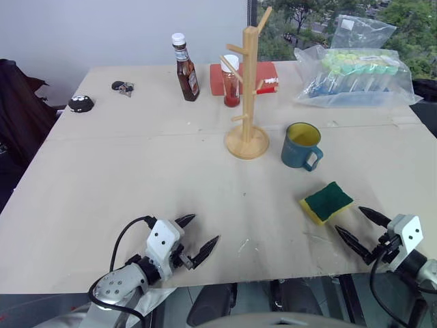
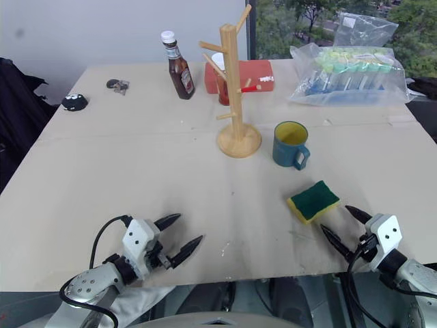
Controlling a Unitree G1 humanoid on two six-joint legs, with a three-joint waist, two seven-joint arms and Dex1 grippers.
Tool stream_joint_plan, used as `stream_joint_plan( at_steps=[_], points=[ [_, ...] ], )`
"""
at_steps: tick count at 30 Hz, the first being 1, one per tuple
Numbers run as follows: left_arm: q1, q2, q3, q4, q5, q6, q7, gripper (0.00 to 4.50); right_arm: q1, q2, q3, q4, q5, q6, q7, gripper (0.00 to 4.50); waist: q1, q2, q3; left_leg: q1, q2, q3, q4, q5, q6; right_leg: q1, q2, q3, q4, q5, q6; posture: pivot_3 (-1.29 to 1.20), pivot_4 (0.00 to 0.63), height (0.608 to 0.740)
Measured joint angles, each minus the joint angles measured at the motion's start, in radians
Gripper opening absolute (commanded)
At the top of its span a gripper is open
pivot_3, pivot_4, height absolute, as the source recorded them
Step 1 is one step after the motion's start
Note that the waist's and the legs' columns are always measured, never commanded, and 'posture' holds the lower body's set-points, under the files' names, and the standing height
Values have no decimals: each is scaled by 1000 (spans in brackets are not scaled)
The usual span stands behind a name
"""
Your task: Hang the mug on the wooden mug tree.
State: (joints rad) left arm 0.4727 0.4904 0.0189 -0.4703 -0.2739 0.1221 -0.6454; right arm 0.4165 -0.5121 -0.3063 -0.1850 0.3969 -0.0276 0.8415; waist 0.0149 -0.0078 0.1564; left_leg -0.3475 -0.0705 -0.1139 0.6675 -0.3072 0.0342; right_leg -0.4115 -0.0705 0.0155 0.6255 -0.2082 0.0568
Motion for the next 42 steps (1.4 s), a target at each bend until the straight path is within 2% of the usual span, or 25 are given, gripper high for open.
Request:
stream_joint_plan(
  at_steps=[14,26,30,34,37,42],
  points=[
    [27,-22,13,-40,-13,3,8,4500,-14,-18,-5,53,13,-1,35,4457,-1,0,1,0,1,0,0,0,0,0,0,0,0,0,0,0,150,740],
    [-32,-2,16,-68,-42,60,17,4500,-29,-44,-14,75,19,-7,66,4457,0,1,1,0,0,0,0,0,0,0,0,0,0,0,0,0,150,740],
    [-46,20,26,-78,-70,73,-6,4500,-63,-82,-61,42,97,75,57,4457,-1,1,2,0,1,0,0,0,0,0,0,0,0,0,0,0,150,740],
    [-67,49,34,-121,-124,78,-52,4500,-136,-137,-74,-35,193,235,24,4457,-1,2,3,0,1,0,0,0,0,0,1,-1,0,0,0,0,150,740],
    [-90,92,42,-156,-163,92,-94,4500,-204,-183,-48,-95,229,362,1,4457,0,1,4,0,1,0,0,0,0,0,1,-1,0,1,-1,0,150,740],
    [-140,166,51,-204,-232,145,-149,4500,-308,-198,41,-115,216,492,-51,4457,0,1,5,-1,1,0,0,0,0,-1,1,-2,-1,3,-4,0,150,740]
  ],
)
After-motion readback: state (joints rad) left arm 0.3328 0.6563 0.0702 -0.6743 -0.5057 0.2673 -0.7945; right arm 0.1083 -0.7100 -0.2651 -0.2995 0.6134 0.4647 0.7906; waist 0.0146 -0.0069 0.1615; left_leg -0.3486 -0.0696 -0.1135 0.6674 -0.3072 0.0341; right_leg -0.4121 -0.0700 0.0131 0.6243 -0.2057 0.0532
